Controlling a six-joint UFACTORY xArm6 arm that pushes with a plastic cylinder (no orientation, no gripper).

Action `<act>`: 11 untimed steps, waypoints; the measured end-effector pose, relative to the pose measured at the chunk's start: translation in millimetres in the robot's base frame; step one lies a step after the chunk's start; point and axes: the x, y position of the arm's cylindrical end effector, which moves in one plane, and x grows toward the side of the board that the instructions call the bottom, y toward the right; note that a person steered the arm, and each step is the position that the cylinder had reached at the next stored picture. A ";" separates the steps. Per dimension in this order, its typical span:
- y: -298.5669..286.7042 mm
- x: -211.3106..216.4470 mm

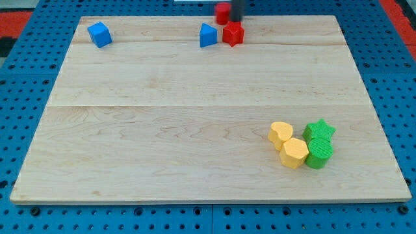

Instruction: Move the blue triangle towards yellow heart

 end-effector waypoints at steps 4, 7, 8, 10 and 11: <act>-27.0 79.3; 4.6 77.9; 37.8 88.4; 44.6 143.2; 45.9 132.2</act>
